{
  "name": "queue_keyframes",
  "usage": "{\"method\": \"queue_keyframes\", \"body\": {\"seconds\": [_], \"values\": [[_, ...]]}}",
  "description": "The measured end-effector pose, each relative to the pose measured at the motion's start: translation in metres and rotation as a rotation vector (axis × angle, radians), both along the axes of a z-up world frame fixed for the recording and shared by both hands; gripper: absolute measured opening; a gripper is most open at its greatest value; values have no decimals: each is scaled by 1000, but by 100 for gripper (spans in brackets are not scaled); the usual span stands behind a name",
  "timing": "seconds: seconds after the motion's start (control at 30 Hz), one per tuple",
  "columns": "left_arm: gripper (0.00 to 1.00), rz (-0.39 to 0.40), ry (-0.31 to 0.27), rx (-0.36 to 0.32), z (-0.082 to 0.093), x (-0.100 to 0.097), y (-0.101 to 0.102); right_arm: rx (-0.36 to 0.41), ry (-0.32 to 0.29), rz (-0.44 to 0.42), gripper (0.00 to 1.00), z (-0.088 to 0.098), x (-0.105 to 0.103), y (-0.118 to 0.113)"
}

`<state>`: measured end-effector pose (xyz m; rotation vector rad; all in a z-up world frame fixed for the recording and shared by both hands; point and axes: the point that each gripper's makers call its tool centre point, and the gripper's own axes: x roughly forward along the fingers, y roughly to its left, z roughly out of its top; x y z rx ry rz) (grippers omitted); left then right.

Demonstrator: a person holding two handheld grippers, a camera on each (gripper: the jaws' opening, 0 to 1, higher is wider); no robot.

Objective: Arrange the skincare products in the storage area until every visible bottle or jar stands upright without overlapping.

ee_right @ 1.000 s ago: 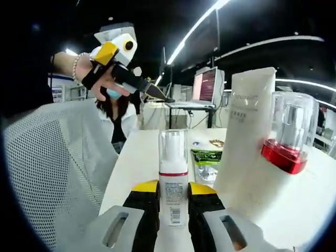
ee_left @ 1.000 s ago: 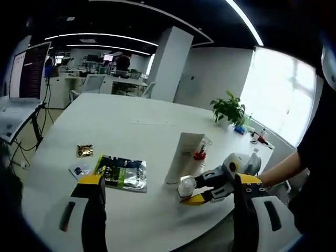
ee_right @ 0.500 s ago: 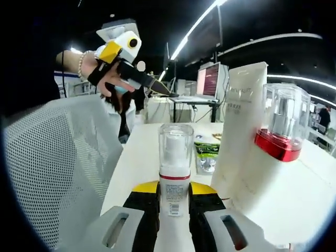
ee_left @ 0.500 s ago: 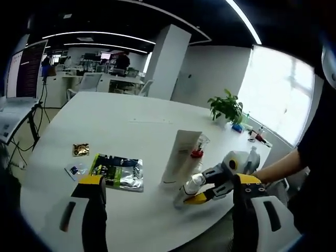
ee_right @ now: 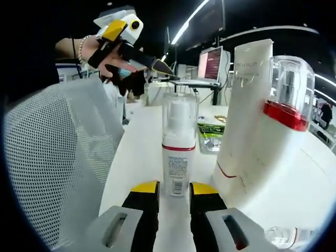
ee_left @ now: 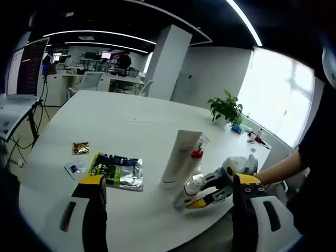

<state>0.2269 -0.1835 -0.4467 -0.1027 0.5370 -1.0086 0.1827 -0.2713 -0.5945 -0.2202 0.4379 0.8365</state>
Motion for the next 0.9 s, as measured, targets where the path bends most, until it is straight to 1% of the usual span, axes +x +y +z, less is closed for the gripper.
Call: {"method": "queue_keyframes", "body": {"seconds": [0.13, 0.33, 0.5, 0.9], "values": [[93, 2, 8, 2, -3, 1, 3, -7, 5, -8, 10, -4, 5, -3], [93, 9, 16, 1, -5, 2, 6, -19, 4, -5, 10, -4, 12, -9], [92, 10, 27, -5, -7, 2, 4, -36, -3, -9, 10, -6, 20, -16], [92, 6, 33, -2, -8, 3, 2, -49, -3, -27, 10, -7, 27, -19]]}}
